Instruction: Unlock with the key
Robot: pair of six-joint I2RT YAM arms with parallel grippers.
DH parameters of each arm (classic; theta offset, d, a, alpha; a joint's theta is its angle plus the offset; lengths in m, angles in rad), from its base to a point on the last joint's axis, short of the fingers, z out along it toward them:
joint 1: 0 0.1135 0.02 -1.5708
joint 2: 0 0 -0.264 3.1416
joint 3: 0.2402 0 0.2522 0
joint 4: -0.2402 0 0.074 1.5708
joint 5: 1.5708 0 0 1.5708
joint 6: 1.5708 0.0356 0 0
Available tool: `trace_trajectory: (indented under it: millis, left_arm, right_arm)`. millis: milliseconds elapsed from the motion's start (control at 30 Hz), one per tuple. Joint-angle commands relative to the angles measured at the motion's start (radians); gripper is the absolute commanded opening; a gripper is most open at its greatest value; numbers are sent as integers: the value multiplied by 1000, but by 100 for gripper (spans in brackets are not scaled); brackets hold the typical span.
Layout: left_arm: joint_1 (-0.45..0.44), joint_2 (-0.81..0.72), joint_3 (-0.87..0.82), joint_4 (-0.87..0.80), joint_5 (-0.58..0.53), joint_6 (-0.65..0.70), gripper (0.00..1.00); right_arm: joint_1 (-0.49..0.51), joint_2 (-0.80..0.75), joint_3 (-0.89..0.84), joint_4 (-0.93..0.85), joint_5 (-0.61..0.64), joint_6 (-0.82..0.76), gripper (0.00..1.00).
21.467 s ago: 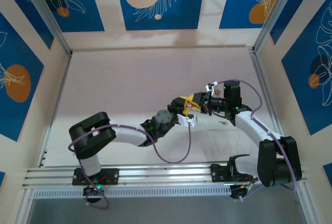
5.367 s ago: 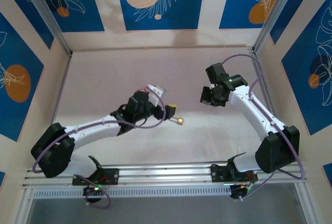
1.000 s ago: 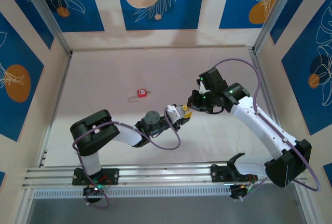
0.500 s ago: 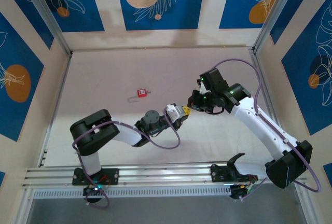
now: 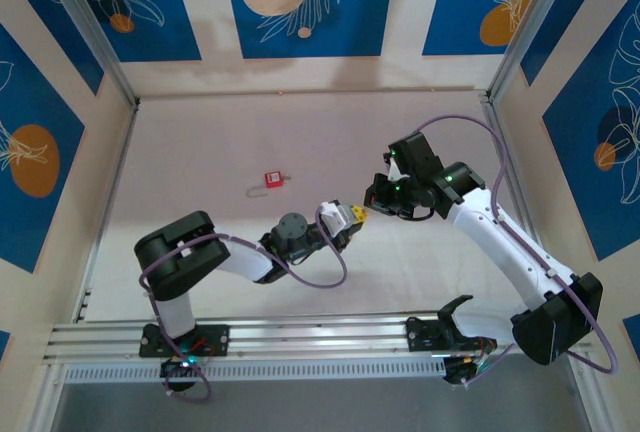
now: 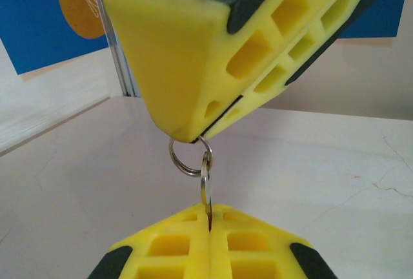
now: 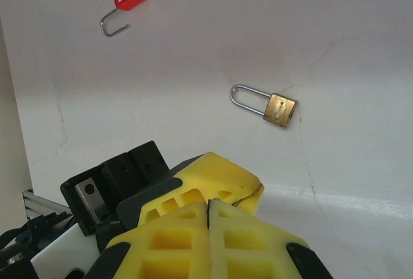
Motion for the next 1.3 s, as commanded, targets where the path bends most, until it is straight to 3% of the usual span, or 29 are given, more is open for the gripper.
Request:
trace_trajectory:
  millis: [0,467,633,733,833,1000,1167,1267]
  left_arm:
    - [5,-43,-11,11,11,15,0]
    - [5,-63,-17,-25,-23,66,0]
    - [5,-106,-8,-136,-40,131,0]
    - [5,-152,30,-303,-89,217,0]
    - [5,-197,87,-489,-136,366,0]
    - [5,-228,142,-672,-229,652,0]
    - [2,-212,124,-667,-345,1001,0]
    - [2,-185,86,-542,-411,1209,0]
  right_arm:
    - [-12,-25,-18,9,-5,14,0]
    - [-23,-27,-42,25,-19,15,0]
    - [-27,-25,-52,44,-38,18,0]
    - [-38,-25,-48,57,-63,17,16]
    - [-71,-49,-47,81,-92,19,31]
    - [-185,-105,-94,164,-220,20,41]
    - [-339,-159,-266,409,-506,69,54]
    - [-415,-147,-372,593,-691,117,62]
